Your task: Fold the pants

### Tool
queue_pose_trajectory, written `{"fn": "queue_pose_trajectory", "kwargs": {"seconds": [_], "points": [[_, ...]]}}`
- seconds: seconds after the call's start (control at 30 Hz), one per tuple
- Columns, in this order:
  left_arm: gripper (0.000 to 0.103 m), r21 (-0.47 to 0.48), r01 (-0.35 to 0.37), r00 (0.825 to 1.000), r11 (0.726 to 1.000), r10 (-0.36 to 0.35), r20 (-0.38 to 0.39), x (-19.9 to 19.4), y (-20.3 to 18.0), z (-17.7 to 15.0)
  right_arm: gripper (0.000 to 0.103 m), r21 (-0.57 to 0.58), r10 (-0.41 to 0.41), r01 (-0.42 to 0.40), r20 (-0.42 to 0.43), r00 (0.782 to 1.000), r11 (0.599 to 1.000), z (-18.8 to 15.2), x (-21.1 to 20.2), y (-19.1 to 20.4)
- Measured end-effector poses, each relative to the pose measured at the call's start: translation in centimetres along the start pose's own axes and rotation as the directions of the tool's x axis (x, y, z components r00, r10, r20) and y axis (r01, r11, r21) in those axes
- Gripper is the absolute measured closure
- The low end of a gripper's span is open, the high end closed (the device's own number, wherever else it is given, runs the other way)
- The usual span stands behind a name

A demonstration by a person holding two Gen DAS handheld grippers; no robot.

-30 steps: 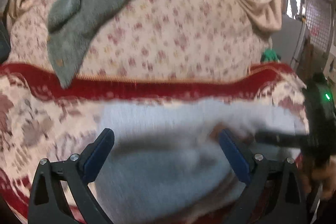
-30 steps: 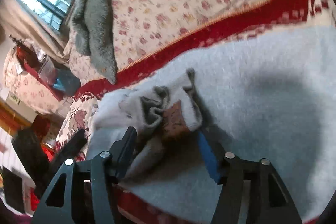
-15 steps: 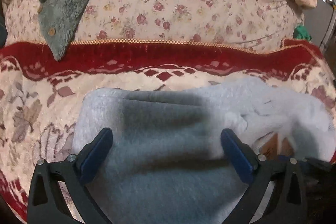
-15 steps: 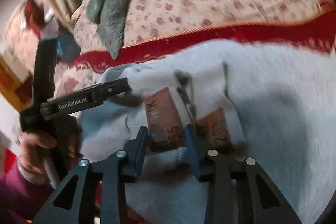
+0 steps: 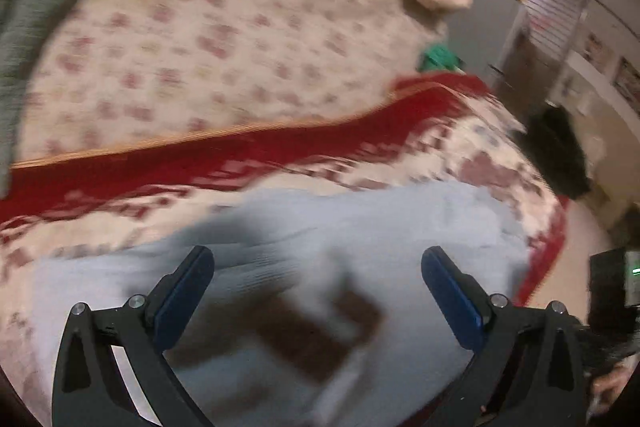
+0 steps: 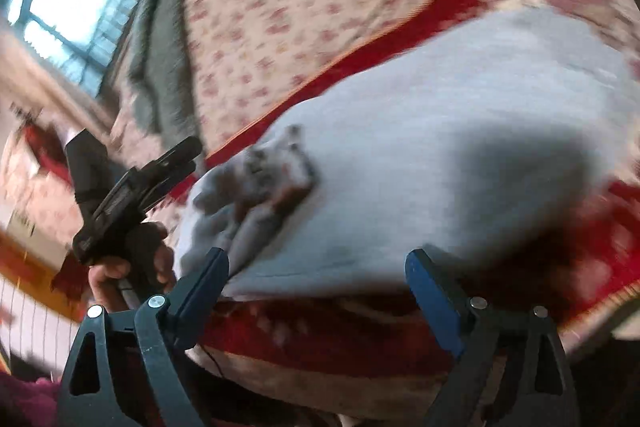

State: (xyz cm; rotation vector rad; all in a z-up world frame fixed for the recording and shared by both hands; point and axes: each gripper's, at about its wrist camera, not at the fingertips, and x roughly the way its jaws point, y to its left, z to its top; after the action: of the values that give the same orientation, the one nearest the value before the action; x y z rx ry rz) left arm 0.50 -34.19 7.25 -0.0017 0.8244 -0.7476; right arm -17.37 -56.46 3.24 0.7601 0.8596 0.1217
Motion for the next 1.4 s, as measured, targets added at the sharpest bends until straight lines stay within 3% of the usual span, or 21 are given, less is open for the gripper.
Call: {"fn": "queue_pose_trajectory", "kwargs": {"seconds": [0.17,0.27,0.37,0.43,0.5,0.63,0.73,0.87,1.0,1.13,1.17,1.23,1.3,1.33,1.37,1.4], "points": [[0.000,0.066,0.145,0.986,0.987,-0.139,-0.087,4.9,-3.8,3.1,0.008,0.162,-0.044,0.035,0.049,0.998,0.986,0.4,-1.8,-5.1],[0.000,0.084,0.266,0.953,0.960,-0.249,-0.174,8.4,-6.0,4.9,0.008,0.237,-0.003,-0.013,0.068,0.998,0.971,1.2,-1.6,-7.2],[0.000,0.146,0.323,0.924,0.935,-0.278,-0.264,12.5,-8.3,6.5,0.008,0.266,0.006,-0.027,0.079,0.997,0.964,1.8,-1.0,-8.6],[0.000,0.163,0.370,0.896,0.915,-0.304,-0.325,14.9,-9.4,7.3,0.008,0.279,0.021,-0.047,0.096,0.995,0.959,2.0,-0.7,-9.1],[0.000,0.165,0.405,0.866,0.899,-0.320,-0.384,17.0,-10.2,7.6,0.007,0.289,0.044,-0.073,0.106,0.993,0.955,2.1,-0.5,-9.7],[0.000,0.201,0.442,0.836,0.874,-0.321,-0.445,20.2,-11.9,8.0,0.007,0.289,0.077,-0.110,0.124,0.989,0.951,2.0,-0.1,-10.7],[0.000,0.191,0.512,0.782,0.837,-0.364,-0.506,21.9,-12.7,7.9,0.004,0.274,0.100,-0.133,0.131,0.986,0.952,2.1,0.1,-10.8],[0.000,0.214,0.569,0.732,0.794,-0.370,-0.572,23.5,-14.0,7.1,0.003,0.207,0.093,-0.119,0.134,0.987,0.971,2.1,0.0,-10.1],[0.000,0.227,0.588,0.705,0.776,-0.355,-0.614,24.9,-15.0,6.3,0.003,0.163,0.073,-0.096,0.141,0.987,0.982,2.6,0.5,-9.6],[0.000,0.207,0.586,0.665,0.783,-0.318,-0.676,27.1,-15.7,5.1,0.004,0.152,0.076,-0.099,0.152,0.985,0.983,3.1,1.1,-9.8],[0.000,0.203,0.582,0.661,0.787,-0.313,-0.682,27.5,-15.7,4.9,0.006,0.138,0.069,-0.089,0.148,0.987,0.986,3.2,1.2,-9.6],[0.000,0.197,0.579,0.659,0.791,-0.312,-0.684,27.8,-15.9,5.1,0.021,0.112,0.028,-0.045,0.145,0.989,0.993,3.2,1.4,-9.5],[0.006,0.194,0.568,0.659,0.799,-0.301,-0.689,27.8,-16.0,5.3,0.035,0.135,0.059,-0.079,0.150,0.987,0.988,3.2,1.5,-10.1],[0.016,0.199,0.566,0.662,0.800,-0.297,-0.688,27.7,-16.1,5.3,0.038,0.148,0.075,-0.098,0.153,0.985,0.984,3.2,1.4,-10.4],[0.034,0.200,0.574,0.661,0.794,-0.304,-0.686,27.4,-16.2,5.4,0.045,0.153,0.094,-0.118,0.155,0.983,0.981,3.3,1.4,-10.5],[0.044,0.191,0.592,0.650,0.783,-0.324,-0.687,27.2,-16.5,5.6,0.051,0.156,0.108,-0.133,0.158,0.982,0.979,3.4,1.4,-10.6]]}}
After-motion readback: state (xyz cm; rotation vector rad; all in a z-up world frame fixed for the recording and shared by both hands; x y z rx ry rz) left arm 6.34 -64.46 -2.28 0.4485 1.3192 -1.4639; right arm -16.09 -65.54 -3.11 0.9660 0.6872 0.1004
